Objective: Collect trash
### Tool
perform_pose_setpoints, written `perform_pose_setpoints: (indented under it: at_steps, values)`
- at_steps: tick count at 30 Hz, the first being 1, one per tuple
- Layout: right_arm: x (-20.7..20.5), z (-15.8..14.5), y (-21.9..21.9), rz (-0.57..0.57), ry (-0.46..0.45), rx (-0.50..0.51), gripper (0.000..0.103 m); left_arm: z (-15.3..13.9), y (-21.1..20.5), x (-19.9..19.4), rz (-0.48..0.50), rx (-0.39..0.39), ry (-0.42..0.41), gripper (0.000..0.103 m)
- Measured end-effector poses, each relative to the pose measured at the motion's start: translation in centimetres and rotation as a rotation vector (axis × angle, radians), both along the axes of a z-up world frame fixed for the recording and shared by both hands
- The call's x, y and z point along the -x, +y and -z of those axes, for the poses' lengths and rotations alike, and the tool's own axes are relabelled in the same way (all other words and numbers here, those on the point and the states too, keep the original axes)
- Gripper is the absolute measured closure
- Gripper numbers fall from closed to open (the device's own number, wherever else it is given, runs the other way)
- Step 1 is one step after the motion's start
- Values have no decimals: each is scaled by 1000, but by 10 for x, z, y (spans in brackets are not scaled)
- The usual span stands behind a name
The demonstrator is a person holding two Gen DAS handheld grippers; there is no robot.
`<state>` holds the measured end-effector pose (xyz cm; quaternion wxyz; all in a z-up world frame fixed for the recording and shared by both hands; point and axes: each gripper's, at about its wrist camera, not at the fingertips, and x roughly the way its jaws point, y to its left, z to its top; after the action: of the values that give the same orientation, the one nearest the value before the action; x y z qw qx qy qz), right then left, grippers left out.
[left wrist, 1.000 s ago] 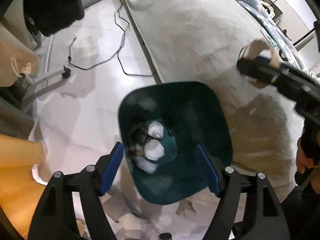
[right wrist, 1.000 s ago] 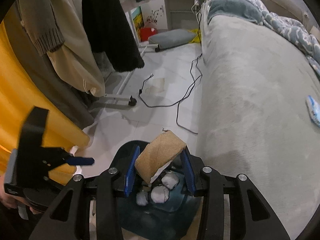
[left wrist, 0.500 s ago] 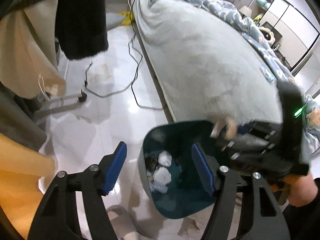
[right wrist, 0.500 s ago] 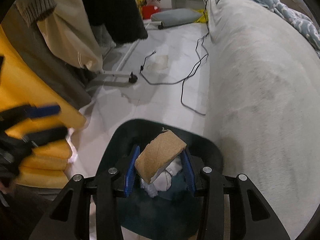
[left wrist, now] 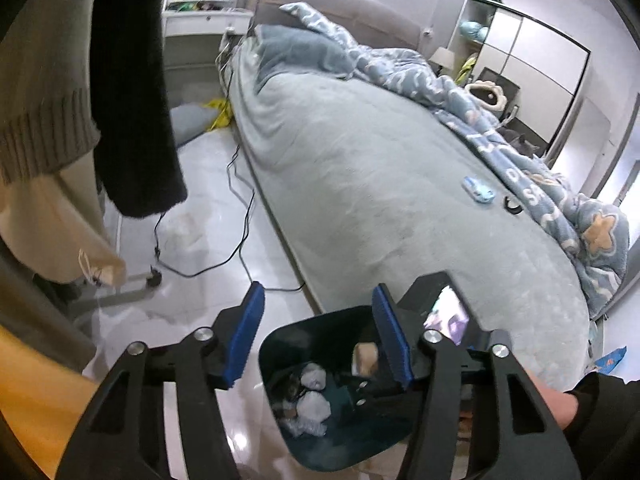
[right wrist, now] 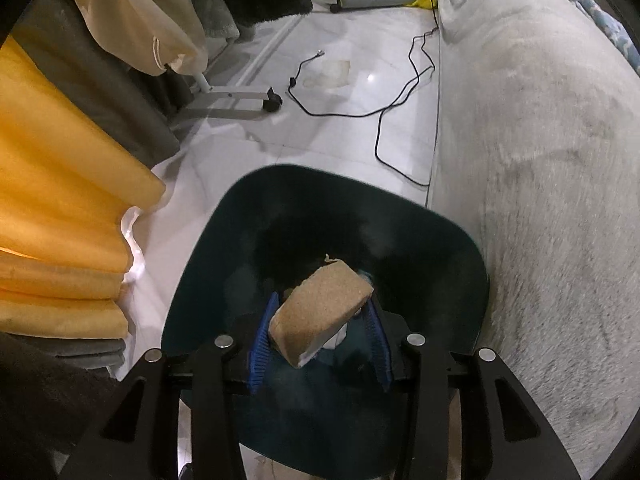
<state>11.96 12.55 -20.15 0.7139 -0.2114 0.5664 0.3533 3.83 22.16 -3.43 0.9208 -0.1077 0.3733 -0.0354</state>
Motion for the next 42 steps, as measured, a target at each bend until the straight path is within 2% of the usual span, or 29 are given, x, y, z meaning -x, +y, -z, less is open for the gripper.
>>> perform_pose_setpoints:
  at_steps: [8,12,13,25,31,37,42]
  values:
    - [6,4,-9,-15,-1,47,56,-26,-18,-2,-11,-29,-88,47]
    - [7,-1,-19,-8,1,46,35,-33,-25,-2,-13,-24,-112,47]
    - [7,-3,-22,-8,4,41,33,-35,-28,-3,-17,-23,-119,47]
    - [4,-46,-49,12,-51,-76,31,-53,-67,-16,-6,-52,-167,46]
    - [0,-79,-70,25,-137,-154,27,-63,-91,-25,-8,-94,-185,43]
    - [-6,-108,-100,72,-246,-198,24,-67,-101,-36,-19,-77,-190,35]
    - [-19,-128,-135,154,-313,-242,22,-62,-114,-48,-16,-57,-175,30]
